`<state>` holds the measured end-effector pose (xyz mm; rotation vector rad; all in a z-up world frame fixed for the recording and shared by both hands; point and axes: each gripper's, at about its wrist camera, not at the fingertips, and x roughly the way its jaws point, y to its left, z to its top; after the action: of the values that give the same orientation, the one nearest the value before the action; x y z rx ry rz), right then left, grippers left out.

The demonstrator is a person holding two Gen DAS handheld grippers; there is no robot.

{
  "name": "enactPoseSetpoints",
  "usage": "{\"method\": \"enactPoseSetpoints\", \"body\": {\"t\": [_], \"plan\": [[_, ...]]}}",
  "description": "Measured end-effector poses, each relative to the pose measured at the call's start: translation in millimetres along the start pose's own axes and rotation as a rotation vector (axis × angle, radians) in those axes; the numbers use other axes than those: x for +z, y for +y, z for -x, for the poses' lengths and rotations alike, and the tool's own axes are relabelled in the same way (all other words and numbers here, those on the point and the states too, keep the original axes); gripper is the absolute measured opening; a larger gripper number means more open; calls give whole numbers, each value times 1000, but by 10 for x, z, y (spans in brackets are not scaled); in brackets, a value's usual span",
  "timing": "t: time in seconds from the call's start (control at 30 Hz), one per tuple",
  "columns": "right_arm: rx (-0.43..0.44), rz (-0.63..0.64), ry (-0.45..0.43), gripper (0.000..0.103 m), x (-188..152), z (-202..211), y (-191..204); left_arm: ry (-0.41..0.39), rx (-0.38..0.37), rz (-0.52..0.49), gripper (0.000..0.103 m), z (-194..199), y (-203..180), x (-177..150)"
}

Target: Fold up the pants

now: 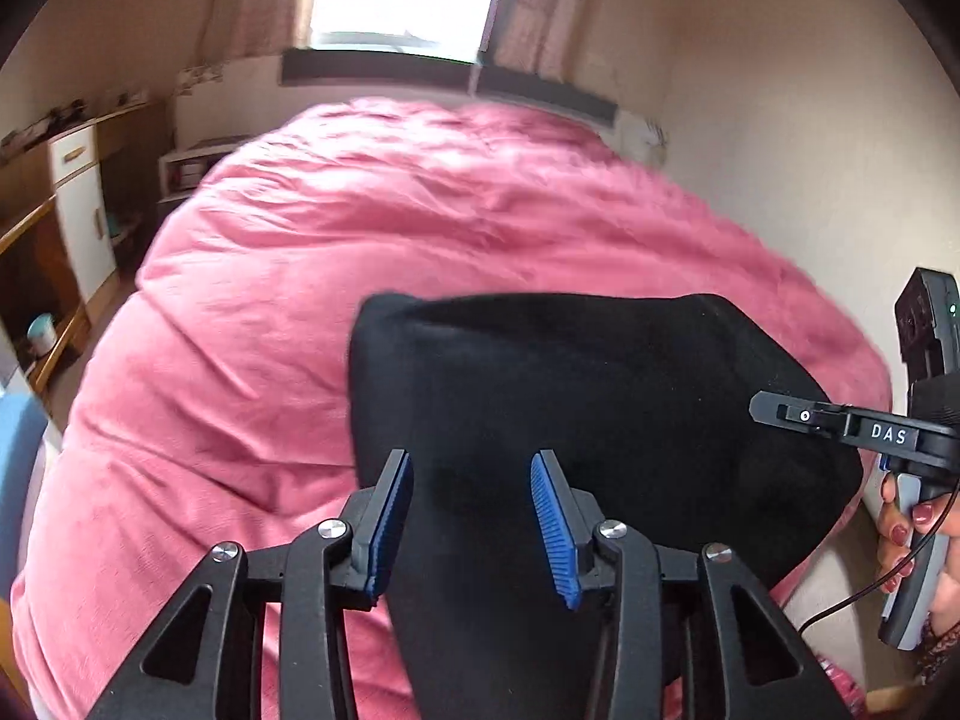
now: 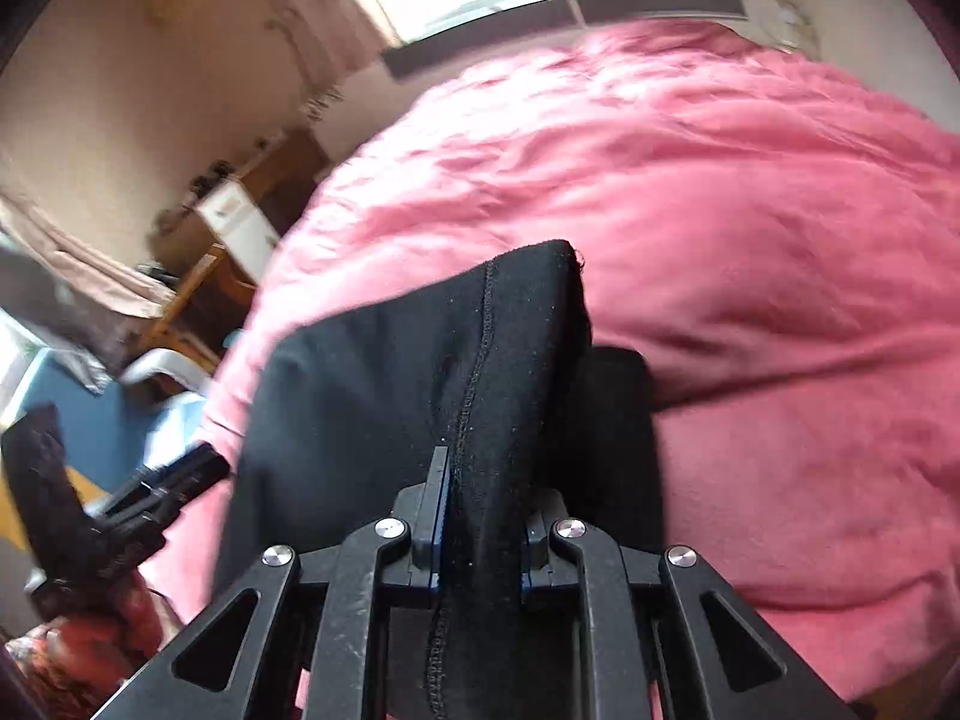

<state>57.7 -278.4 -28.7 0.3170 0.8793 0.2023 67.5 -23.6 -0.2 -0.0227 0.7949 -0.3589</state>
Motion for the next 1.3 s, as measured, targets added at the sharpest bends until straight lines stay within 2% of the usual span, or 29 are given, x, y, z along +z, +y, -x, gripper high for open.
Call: {"method": "enactPoseSetpoints", "body": {"t": [0.13, 0.23, 0.33, 0.37, 0.43, 0.53, 0.63, 0.73, 0.87, 0.97, 1.07, 1.17, 1.3], "plan": [[-24, -77, 76, 17, -212, -352, -249, 145, 85, -126, 43, -511, -195, -125], [-42, -57, 67, 19, -259, -445, -254, 124, 104, -149, 45, -574, -193, -195], [-32, -78, 61, 27, -226, -371, -212, 127, 86, -97, 44, -468, -128, -172], [-44, -72, 29, 27, -191, -285, -182, 125, 77, -75, 44, -422, -113, -149], [-94, -1, -71, 30, -80, -58, -39, 102, 69, -32, 44, -298, -61, -114], [-104, 151, -169, 30, 71, 189, 272, 59, 65, -36, 44, -176, -61, -95], [-122, 311, -165, 30, 210, 138, 615, 56, 85, -76, 44, -204, -134, -41], [-129, 373, -108, 30, 305, -131, 761, 70, 103, -81, 44, -283, -152, 37], [-151, 353, -27, 30, 374, -541, 620, 81, 119, -67, 44, -343, -129, 96], [-185, 309, 0, 23, 337, -753, 400, 80, 132, -83, 44, -393, -143, 133], [-188, 210, -15, 19, 313, -760, 165, 87, 140, -94, 44, -501, -161, 172], [-242, 145, -34, 1, 316, -835, -10, 88, 137, -105, 47, -610, -176, 188], [-250, 130, -54, 0, 236, -962, -144, 92, 143, -129, 50, -756, -204, 155]]}}
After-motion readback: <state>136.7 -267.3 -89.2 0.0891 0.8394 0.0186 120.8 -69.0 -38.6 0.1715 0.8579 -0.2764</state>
